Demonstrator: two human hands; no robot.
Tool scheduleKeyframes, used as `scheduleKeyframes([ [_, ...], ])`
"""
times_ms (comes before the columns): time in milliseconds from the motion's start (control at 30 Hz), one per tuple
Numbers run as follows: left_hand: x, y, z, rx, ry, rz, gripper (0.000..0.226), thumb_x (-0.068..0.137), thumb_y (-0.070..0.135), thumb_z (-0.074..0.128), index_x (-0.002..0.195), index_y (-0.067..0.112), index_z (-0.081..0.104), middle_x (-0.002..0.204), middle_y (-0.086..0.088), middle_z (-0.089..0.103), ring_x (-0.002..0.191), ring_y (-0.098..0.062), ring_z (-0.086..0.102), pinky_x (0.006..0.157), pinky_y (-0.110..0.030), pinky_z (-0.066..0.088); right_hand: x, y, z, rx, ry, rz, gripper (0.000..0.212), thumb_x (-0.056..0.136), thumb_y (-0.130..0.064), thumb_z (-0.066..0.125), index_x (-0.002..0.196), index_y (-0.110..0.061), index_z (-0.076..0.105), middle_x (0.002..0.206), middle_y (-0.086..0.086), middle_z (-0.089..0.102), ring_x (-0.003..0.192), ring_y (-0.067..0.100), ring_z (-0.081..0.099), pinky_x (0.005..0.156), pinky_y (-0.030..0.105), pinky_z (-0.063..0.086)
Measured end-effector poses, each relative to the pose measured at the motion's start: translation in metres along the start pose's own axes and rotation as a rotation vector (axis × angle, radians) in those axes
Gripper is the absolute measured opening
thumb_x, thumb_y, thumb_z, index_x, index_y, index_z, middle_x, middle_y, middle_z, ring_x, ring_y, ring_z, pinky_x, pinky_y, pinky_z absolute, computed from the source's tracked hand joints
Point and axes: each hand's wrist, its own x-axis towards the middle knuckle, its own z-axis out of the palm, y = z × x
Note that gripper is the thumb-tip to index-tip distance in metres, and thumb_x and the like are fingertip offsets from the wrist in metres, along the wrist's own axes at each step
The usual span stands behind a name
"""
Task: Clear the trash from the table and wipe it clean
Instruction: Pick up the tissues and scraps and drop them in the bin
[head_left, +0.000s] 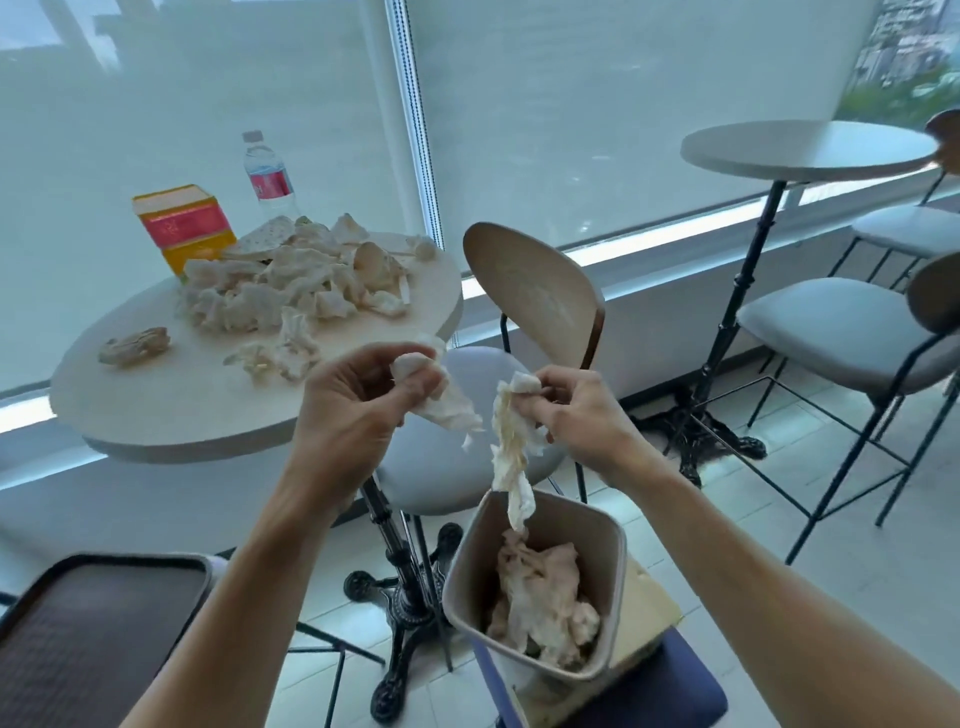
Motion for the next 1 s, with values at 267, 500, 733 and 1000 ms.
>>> scheduleKeyframes([
  [267, -0.026, -0.026, 0.027, 0.046, -0.033, -0.083, 0.016, 0.078, 0.009, 0.075, 0.093, 0.016, 0.074, 0.077, 0.005, 0.075, 0.069, -0.003, 0.066, 0.059, -0.012, 0.046, -0.019, 0.089, 0.012, -0.244, -0.155, 0.29, 0.023, 0.085, -0.033, 0.066, 0.106, -0.028, 0.072, 0.089, -0.013, 0.066, 0.084, 0.009, 0.062, 0.086, 0.034, 0.054],
  [500, -0.039, -0.061, 0.035, 0.291, -0.184, -0.178, 0.021, 0.079, 0.019, 0.079, 0.099, 0.024, 0.074, 0.088, -0.005, 0.075, 0.083, -0.024, 0.072, 0.081, -0.042, 0.059, -0.006, 0.069, -0.008, -0.273, 0.005, 0.306, 0.023, 0.089, -0.02, 0.063, 0.11, -0.028, 0.069, 0.112, -0.004, 0.067, 0.106, 0.013, 0.061, 0.101, 0.034, 0.047],
  [733, -0.032, -0.08, 0.033, 0.607, -0.439, -0.21, 0.036, 0.08, 0.034, 0.078, 0.114, 0.037, 0.068, 0.109, 0.008, 0.068, 0.087, 0.003, 0.064, 0.083, -0.021, 0.055, 0.0, 0.028, -0.008, -0.142, 0.047, 0.169, 0.016, 0.094, -0.021, 0.06, 0.108, -0.023, 0.068, 0.09, -0.006, 0.065, 0.082, 0.004, 0.059, 0.086, 0.029, 0.051],
  [1000, -0.009, -0.057, -0.012, 0.519, -0.352, -0.088, 0.026, 0.08, 0.033, 0.077, 0.105, 0.037, 0.071, 0.1, 0.016, 0.07, 0.087, 0.0, 0.066, 0.08, -0.032, 0.058, 0.011, -0.03, 0.023, -0.168, -0.005, -0.007, 0.014, 0.095, -0.025, 0.06, 0.107, -0.023, 0.068, 0.099, 0.003, 0.066, 0.094, 0.017, 0.064, 0.083, 0.032, 0.056],
])
